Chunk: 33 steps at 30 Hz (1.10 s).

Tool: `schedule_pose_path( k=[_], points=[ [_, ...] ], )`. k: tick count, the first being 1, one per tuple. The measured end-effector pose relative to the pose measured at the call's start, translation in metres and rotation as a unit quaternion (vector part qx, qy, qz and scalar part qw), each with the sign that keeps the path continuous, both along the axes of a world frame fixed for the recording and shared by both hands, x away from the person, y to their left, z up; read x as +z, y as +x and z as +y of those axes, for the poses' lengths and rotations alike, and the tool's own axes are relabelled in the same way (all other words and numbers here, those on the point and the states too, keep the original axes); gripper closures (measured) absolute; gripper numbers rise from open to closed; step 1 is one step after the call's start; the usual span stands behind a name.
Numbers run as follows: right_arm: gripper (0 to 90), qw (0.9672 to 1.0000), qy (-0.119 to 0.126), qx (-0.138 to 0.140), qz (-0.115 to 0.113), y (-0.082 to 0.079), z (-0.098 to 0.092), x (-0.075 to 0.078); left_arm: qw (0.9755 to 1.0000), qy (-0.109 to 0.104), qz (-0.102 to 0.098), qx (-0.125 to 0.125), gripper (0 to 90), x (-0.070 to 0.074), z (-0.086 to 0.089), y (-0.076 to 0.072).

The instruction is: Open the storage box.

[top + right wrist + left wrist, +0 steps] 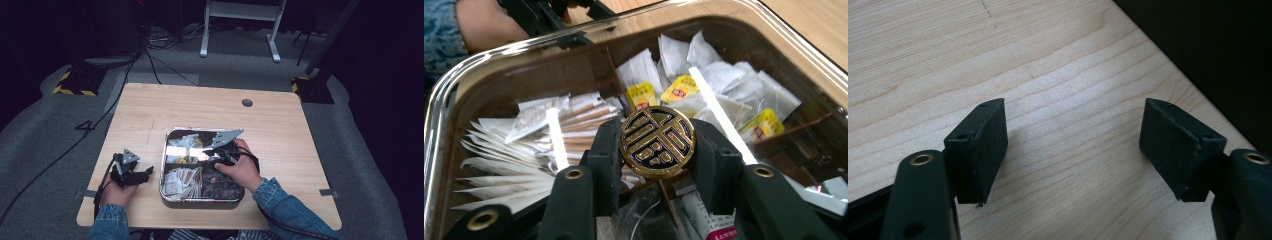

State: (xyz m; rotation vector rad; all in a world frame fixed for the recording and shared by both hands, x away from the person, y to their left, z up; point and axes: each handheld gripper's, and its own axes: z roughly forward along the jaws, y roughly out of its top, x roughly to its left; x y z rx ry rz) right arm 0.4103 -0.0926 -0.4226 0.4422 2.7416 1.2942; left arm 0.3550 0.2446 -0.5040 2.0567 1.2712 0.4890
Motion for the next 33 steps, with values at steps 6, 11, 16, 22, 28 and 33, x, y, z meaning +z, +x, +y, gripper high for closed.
schedule_pose_path(
  k=[6,11,16,22,28,33],
  points=[
    [58.7,0.9999,0.013,-0.003,-0.008,0.001,-0.006,0.016,1.0,0.0,0.0,0.0,27.8,0.0,0.0,0.0],
    [58.7,0.9996,0.024,-0.011,-0.013,0.002,-0.018,0.03,1.0,0.0,0.0,0.0,27.8,0.0,0.0,0.0],
    [58.7,0.9992,0.032,-0.016,-0.021,0.003,-0.03,0.041,1.0,0.002,0.003,-0.002,27.9,0.001,0.0,0.002],
    [58.7,0.9986,0.035,-0.032,-0.024,0.008,-0.052,0.05,1.0,0.002,0.003,-0.002,27.9,0.001,0.0,0.002],
    [58.7,0.9981,0.033,-0.047,-0.024,0.016,-0.079,0.054,1.0,0.003,0.001,-0.002,27.9,0.001,0.0,0.002],
    [58.7,0.9968,0.038,-0.068,-0.022,0.022,-0.099,0.057,1.0,0.0,0.0,-0.002,27.9,0.0,0.0,0.001]
  ],
)
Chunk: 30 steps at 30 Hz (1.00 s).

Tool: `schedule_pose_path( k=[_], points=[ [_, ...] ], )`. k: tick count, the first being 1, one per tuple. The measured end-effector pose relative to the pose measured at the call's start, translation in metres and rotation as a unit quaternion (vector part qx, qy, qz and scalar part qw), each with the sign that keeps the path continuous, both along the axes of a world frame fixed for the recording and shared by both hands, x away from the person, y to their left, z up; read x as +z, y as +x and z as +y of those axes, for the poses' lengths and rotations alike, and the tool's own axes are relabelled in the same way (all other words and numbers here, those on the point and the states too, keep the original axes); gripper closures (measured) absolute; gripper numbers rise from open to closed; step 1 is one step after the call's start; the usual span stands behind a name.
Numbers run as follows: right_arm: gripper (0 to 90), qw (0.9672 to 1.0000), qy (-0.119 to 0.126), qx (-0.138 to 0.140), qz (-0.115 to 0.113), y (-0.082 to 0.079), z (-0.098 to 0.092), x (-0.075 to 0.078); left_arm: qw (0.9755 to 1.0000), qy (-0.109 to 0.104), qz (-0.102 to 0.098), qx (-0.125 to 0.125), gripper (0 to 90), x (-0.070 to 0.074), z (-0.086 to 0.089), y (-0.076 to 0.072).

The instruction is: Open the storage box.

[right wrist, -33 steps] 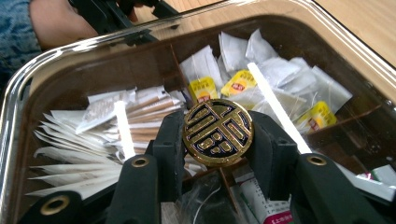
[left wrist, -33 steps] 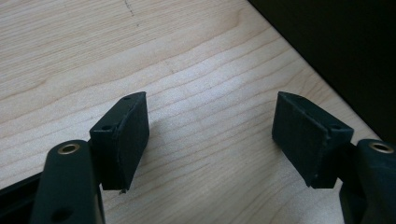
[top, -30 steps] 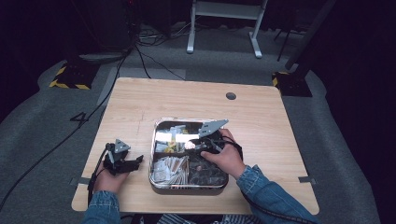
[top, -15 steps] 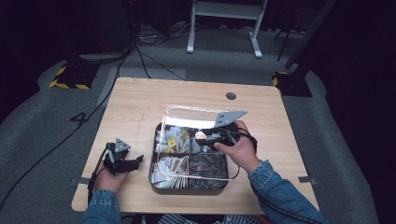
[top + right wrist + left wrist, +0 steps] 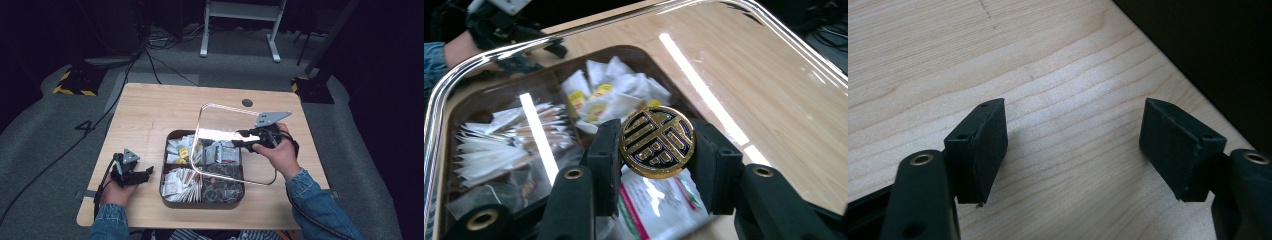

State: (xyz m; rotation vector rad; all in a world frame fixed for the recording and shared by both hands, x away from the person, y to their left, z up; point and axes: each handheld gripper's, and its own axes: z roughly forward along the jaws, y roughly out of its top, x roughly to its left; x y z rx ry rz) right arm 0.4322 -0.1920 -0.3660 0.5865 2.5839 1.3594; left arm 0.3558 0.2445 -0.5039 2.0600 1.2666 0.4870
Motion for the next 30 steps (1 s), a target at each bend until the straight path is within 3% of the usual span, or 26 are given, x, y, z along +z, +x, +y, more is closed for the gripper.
schedule_pose_path(
  k=[3,13,22,30],
  points=[
    [58.6,0.9992,0.011,-0.038,-0.005,0.002,-0.03,0.0,1.0,0.0,-0.001,0.0,27.8,0.0,0.0,-0.001],
    [58.6,0.9948,0.008,-0.101,-0.011,0.004,-0.089,-0.007,1.0,-0.001,-0.001,0.001,27.8,0.0,0.0,-0.001],
    [58.7,0.9915,0.001,-0.13,-0.004,0.009,-0.113,-0.014,1.0,-0.001,-0.002,0.0,27.8,0.0,0.0,0.0],
    [58.6,0.9856,-0.001,-0.169,0.008,0.016,-0.127,-0.026,1.0,-0.001,-0.002,0.0,27.8,0.0,0.0,0.0]
  ],
)
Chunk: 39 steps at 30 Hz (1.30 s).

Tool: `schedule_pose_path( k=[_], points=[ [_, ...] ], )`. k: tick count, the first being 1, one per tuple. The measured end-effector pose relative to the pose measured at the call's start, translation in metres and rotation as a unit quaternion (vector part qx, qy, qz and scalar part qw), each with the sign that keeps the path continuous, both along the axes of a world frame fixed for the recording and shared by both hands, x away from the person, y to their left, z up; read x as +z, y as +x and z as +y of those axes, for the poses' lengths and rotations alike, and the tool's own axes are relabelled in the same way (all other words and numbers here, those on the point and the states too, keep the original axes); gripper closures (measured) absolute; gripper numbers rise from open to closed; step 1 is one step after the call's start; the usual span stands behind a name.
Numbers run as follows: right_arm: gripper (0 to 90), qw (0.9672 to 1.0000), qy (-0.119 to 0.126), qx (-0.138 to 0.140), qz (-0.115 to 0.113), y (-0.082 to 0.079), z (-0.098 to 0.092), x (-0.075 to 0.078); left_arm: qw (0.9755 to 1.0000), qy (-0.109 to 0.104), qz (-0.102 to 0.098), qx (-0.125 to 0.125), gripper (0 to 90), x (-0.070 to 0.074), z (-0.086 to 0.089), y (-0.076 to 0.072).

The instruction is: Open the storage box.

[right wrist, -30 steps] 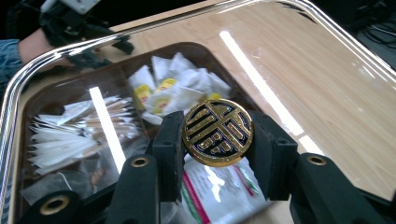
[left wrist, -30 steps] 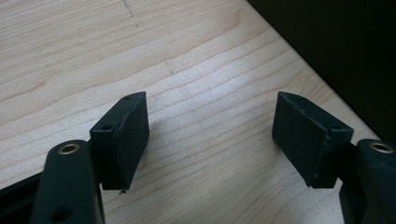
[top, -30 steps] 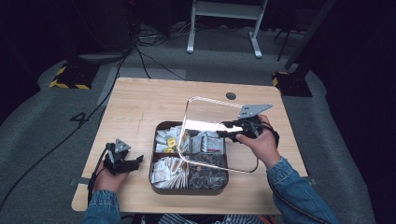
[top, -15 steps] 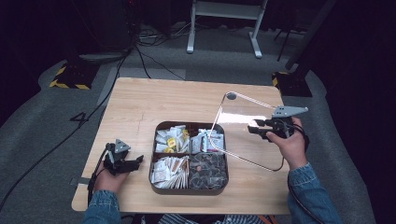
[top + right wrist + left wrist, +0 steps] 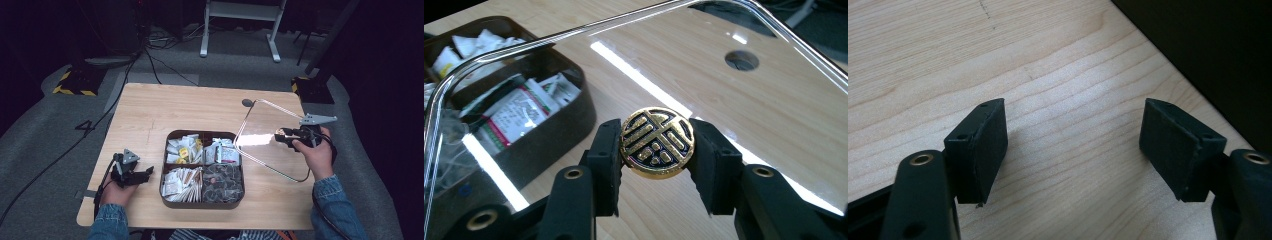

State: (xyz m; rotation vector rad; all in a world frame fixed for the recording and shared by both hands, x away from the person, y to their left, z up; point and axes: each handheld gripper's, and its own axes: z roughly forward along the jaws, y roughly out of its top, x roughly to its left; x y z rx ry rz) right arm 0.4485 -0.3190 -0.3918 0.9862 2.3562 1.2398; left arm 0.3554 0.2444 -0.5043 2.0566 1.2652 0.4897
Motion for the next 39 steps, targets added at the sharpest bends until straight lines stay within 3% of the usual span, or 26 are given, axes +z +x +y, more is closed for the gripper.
schedule_pose_path(
  k=[3,10,13,22,31,39],
  points=[
    [58.6,0.9994,0.008,-0.024,0.023,0.007,-0.008,-0.014,1.0,0.0,0.0,0.0,27.7,0.0,0.0,0.0],
    [58.6,0.9976,-0.008,-0.063,0.029,0.017,-0.024,-0.033,1.0,0.0,0.0,0.0,27.7,0.0,0.0,0.0],
    [58.6,0.9957,-0.027,-0.08,0.037,0.022,-0.031,-0.046,1.0,0.0,0.0,0.0,27.7,0.0,0.0,0.0],
    [58.6,0.9943,-0.04,-0.083,0.054,0.031,-0.035,-0.07,1.0,0.0,-0.001,0.001,27.6,0.0,0.0,0.0],
    [58.6,0.9939,-0.039,-0.083,0.061,0.033,-0.036,-0.079,1.0,0.0,0.0,0.001,27.6,0.0,-0.001,0.0],
    [58.5,0.9928,-0.051,-0.085,0.066,0.035,-0.036,-0.089,1.0,0.0,0.001,0.003,26.7,0.0,-0.001,0.001]
  ],
)
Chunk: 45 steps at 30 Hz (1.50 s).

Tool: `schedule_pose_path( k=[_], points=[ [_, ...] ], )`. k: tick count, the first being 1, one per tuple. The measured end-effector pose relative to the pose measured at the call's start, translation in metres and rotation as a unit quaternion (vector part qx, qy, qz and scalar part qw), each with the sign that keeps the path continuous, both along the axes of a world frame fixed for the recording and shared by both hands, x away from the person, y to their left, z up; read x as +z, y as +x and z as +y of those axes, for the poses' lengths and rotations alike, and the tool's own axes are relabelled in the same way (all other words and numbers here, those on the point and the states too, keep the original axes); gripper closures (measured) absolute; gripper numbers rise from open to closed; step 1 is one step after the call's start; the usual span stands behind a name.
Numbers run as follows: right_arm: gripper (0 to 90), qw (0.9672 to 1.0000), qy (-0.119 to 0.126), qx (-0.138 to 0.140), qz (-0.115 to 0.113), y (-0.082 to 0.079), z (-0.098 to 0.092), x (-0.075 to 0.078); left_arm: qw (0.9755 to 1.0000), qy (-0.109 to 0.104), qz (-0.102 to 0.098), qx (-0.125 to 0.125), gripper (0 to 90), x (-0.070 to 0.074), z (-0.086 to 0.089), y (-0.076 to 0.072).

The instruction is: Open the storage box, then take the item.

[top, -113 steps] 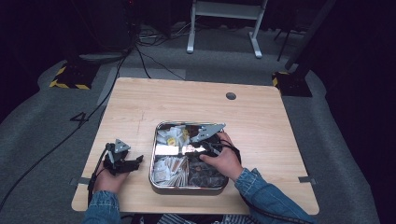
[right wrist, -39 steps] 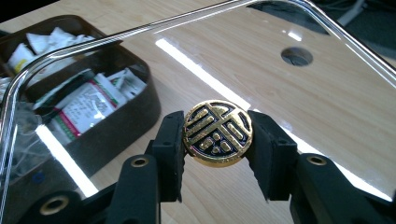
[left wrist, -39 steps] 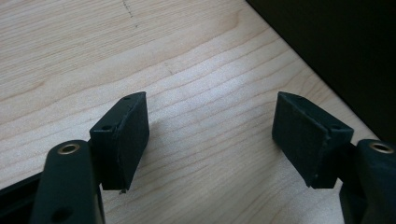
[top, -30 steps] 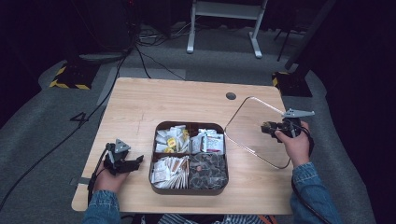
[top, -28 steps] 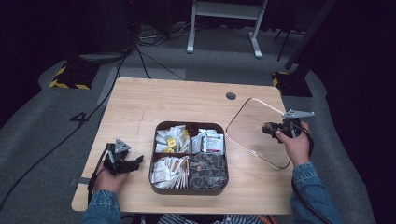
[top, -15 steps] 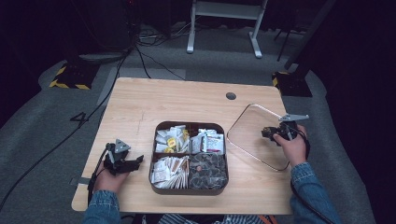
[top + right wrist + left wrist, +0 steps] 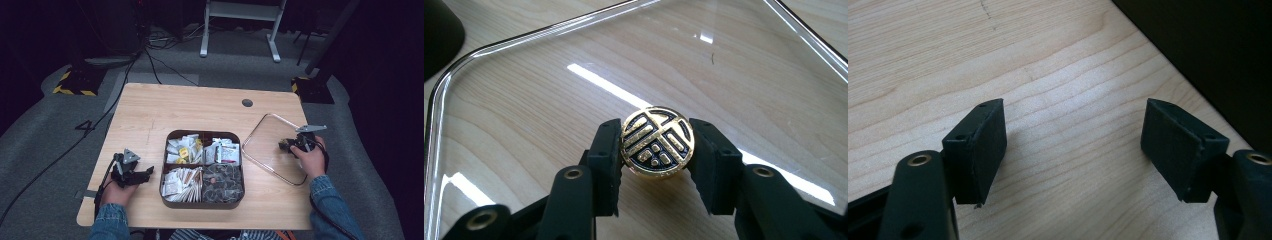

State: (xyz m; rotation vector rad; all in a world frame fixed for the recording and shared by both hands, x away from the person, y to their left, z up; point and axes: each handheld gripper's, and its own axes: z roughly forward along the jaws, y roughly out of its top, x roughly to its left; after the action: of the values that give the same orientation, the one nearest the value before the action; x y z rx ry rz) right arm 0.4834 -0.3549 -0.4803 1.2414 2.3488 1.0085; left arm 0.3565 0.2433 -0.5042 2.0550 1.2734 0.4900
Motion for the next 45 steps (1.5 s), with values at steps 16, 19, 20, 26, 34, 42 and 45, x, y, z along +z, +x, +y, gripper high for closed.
schedule_pose_path(
  k=[16,19,20,26,34,42,45],
  points=[
    [43.8,0.9985,0.046,-0.009,-0.027,-0.014,-0.007,0.011,1.0,0.002,0.002,-0.005,24.4,0.0,0.0,0.007],
    [45.8,0.9982,0.05,-0.002,-0.033,-0.018,-0.006,0.016,1.0,0.001,0.001,-0.007,24.4,0.0,0.0,0.008],
    [46.0,0.998,0.051,0.001,-0.037,-0.019,-0.005,0.018,1.0,0.001,0.001,-0.006,24.4,0.0,0.0,0.009],
    [48.2,0.9966,0.065,0.02,-0.046,-0.025,0.004,0.031,1.0,-0.001,0.002,-0.007,24.3,0.0,-0.001,0.009],
    [49.0,0.992,0.1,0.046,-0.061,-0.034,0.022,0.05,1.0,0.0,0.001,-0.006,24.3,0.0,-0.001,0.009],
    [45.0,0.9846,0.111,0.086,-0.105,-0.044,0.046,0.07,1.0,0.001,0.001,-0.007,24.4,0.0,-0.001,0.009],
    [44.9,0.9834,0.113,0.095,-0.106,-0.045,0.053,0.072,1.0,0.001,0.001,-0.007,24.3,0.0,-0.001,0.009]
  ],
)
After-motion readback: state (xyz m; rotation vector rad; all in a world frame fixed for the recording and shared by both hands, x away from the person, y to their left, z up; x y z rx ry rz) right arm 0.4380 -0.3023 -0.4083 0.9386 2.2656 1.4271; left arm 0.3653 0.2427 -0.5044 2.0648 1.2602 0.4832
